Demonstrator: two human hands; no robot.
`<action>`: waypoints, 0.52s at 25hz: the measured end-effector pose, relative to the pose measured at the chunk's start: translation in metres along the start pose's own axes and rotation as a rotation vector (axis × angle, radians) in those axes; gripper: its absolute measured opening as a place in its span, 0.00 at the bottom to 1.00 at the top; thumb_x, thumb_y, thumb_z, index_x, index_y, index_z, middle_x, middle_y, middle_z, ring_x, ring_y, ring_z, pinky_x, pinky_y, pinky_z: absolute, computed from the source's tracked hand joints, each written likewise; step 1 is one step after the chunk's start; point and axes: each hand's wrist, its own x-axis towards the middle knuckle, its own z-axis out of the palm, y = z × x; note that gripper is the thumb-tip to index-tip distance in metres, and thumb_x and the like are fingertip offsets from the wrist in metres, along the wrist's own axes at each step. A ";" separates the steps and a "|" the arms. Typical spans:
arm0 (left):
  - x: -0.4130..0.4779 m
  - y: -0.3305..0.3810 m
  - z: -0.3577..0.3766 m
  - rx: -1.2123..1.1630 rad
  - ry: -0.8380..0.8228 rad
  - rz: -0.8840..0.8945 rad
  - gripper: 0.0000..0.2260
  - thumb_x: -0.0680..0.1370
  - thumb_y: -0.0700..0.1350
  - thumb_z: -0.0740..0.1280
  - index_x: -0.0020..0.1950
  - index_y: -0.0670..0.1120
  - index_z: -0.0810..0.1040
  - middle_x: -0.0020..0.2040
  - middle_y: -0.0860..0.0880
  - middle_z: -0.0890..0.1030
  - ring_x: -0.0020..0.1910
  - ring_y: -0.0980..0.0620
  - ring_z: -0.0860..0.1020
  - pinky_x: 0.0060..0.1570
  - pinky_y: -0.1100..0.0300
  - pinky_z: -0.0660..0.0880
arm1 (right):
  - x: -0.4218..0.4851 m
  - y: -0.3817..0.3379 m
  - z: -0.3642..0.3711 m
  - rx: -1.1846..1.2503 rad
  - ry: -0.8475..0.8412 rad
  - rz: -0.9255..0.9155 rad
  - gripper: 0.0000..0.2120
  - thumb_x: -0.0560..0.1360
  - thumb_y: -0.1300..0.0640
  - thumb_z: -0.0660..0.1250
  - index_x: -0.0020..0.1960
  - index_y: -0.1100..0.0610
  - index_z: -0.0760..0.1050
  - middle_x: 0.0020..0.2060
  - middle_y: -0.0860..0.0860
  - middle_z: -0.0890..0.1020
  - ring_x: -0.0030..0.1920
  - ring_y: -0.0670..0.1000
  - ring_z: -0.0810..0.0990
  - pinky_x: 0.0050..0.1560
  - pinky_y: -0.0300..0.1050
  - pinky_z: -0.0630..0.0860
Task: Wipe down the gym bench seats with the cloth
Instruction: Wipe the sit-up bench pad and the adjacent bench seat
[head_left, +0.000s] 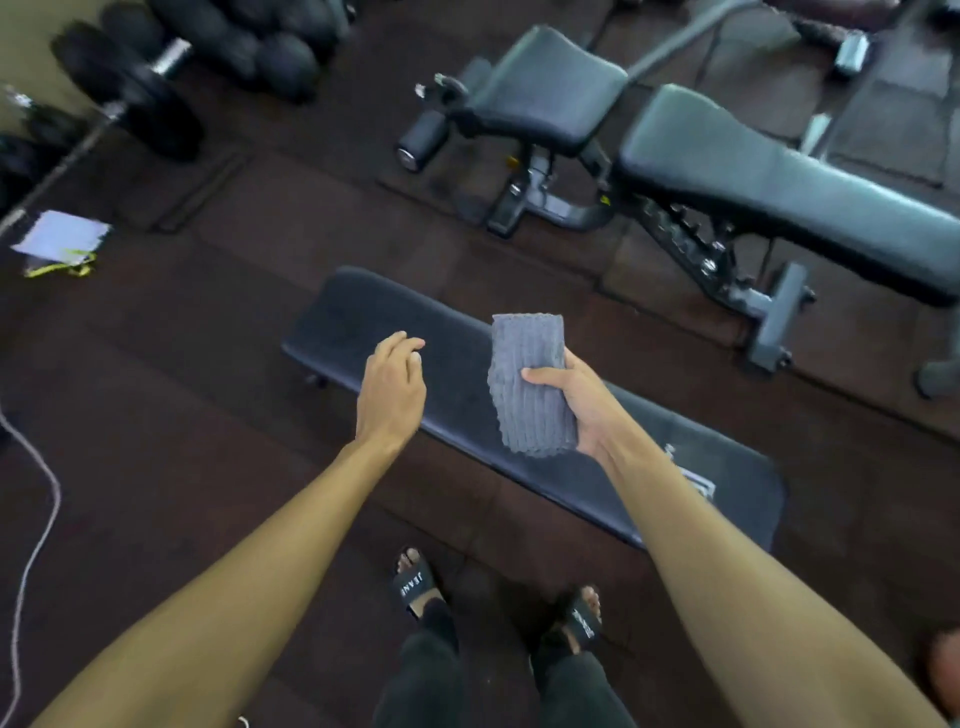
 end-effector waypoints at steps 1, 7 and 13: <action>0.005 -0.021 -0.030 0.002 0.023 -0.015 0.16 0.83 0.41 0.54 0.67 0.44 0.76 0.70 0.47 0.72 0.70 0.49 0.68 0.67 0.61 0.62 | 0.007 0.000 0.037 -0.014 -0.031 0.000 0.14 0.77 0.66 0.64 0.60 0.52 0.75 0.50 0.54 0.84 0.47 0.55 0.85 0.43 0.52 0.82; 0.014 -0.140 -0.197 0.096 0.131 -0.158 0.15 0.83 0.43 0.56 0.68 0.46 0.75 0.66 0.47 0.77 0.65 0.46 0.74 0.66 0.52 0.68 | 0.049 0.008 0.257 -0.116 -0.188 0.043 0.17 0.78 0.66 0.64 0.65 0.54 0.74 0.55 0.57 0.83 0.51 0.58 0.83 0.48 0.54 0.80; 0.047 -0.220 -0.302 0.139 0.196 -0.279 0.15 0.84 0.46 0.55 0.67 0.49 0.75 0.64 0.47 0.77 0.63 0.45 0.74 0.61 0.48 0.72 | 0.109 -0.002 0.412 -0.259 -0.293 0.066 0.16 0.78 0.64 0.66 0.65 0.55 0.74 0.58 0.59 0.81 0.56 0.62 0.82 0.58 0.63 0.78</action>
